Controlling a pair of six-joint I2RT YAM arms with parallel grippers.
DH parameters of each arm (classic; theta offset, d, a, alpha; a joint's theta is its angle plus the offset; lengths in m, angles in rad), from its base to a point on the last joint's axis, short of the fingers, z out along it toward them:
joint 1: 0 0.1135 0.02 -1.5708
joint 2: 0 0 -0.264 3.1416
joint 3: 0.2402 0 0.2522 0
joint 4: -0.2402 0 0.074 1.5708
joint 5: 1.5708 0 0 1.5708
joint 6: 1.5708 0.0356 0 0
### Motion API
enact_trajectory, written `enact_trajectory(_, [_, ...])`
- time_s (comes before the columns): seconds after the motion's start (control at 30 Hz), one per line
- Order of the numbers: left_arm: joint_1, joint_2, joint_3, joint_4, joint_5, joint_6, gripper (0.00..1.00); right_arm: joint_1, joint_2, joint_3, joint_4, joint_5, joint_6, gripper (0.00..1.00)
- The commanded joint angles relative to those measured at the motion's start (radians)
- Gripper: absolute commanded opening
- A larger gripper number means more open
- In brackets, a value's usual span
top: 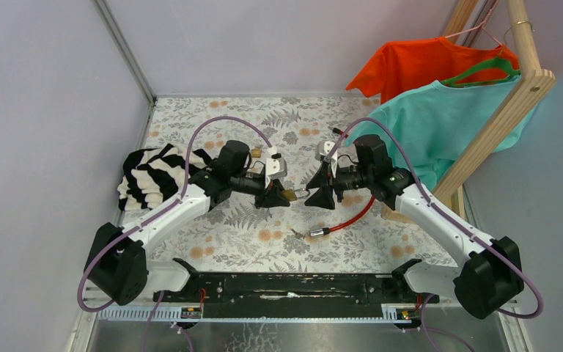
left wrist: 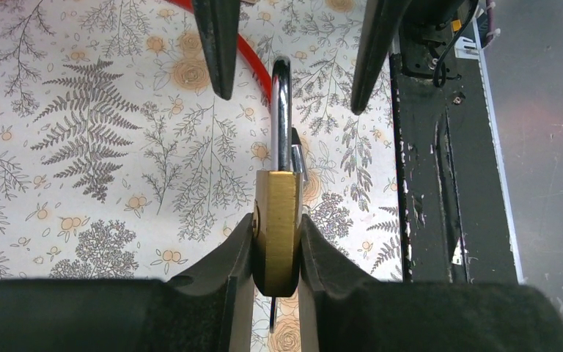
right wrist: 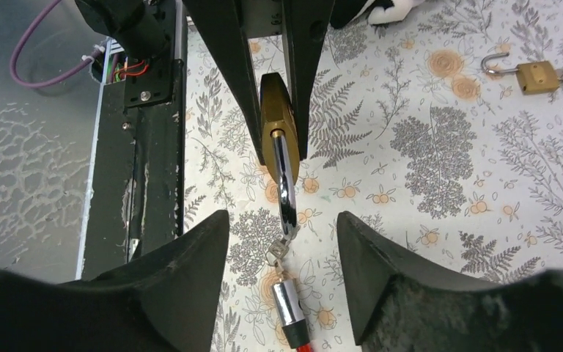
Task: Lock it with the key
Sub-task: Lock the lock.
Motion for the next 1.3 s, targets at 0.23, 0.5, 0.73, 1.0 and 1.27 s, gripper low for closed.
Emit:
enact_trajectory(0.23, [0.004,0.016,0.053,-0.028,0.012,0.054,0.00,0.012,0.033,0.068,-0.049,0.013,-0.081,0.55])
enact_trajectory(0.5, [0.003,0.030,0.060,-0.032,0.015,0.055,0.00,0.039,0.034,0.069,-0.056,0.018,-0.092,0.40])
enact_trajectory(0.73, [0.003,0.032,0.069,-0.033,0.013,0.051,0.00,0.053,0.059,0.077,-0.061,0.014,-0.086,0.15])
enact_trajectory(1.0, [-0.005,0.049,0.086,-0.033,0.020,0.057,0.00,0.067,0.061,0.063,0.010,-0.001,-0.010,0.00])
enact_trajectory(1.27, [-0.025,0.065,0.101,-0.035,-0.009,0.074,0.00,0.086,0.065,0.047,0.084,-0.024,0.073,0.00])
